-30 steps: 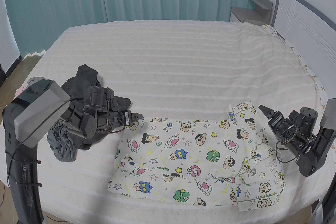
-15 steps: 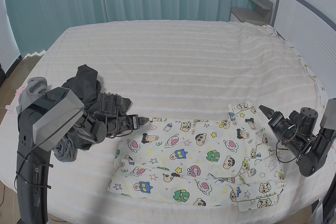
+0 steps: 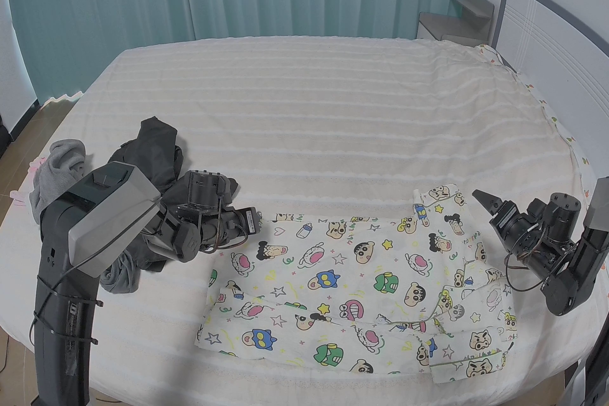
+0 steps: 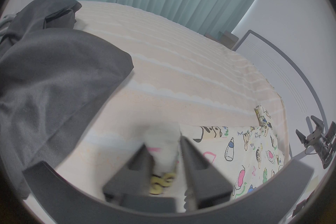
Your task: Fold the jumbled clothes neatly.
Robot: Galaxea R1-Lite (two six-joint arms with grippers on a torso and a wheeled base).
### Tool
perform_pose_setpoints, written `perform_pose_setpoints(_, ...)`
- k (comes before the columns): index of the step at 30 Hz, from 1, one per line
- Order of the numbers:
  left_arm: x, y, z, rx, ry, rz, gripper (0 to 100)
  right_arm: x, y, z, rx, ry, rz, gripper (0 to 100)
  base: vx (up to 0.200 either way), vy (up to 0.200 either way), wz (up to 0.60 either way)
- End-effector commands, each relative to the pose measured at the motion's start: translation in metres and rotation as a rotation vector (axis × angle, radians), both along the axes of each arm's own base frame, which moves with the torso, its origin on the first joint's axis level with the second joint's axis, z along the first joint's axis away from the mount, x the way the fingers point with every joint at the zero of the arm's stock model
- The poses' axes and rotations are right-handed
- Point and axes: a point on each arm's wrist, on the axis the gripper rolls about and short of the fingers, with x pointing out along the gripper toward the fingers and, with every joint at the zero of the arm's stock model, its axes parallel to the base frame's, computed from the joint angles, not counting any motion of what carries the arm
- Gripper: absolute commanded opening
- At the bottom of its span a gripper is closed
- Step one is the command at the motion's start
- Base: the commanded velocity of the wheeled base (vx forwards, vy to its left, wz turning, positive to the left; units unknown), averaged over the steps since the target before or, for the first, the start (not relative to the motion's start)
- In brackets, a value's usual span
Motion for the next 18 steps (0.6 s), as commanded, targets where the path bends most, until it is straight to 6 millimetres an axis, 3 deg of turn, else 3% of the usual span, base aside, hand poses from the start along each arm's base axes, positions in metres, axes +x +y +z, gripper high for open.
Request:
perform_pose_setpoints(1,0.000,0.002,-0.002,-0.003,0.009,0.029,0,0.009,-0.013,0.000,-0.003,0.017,0.006,100,0.000,0.000,0.00)
perform_pose_setpoints(3,0.000,0.004,-0.001,0.001,0.005,0.049,0,0.018,-0.017,-0.001,-0.018,0.040,0.008,100,0.000,0.000,0.00)
perform_pose_setpoints(8,0.005,0.015,0.010,-0.033,-0.044,0.141,0,0.068,-0.049,-0.001,-0.148,0.173,0.016,100,0.000,0.000,0.00)
perform_pose_setpoints(18,0.005,0.016,0.010,-0.018,-0.054,0.173,0,0.143,-0.054,-0.035,-0.224,0.294,0.115,100,0.000,0.000,0.00)
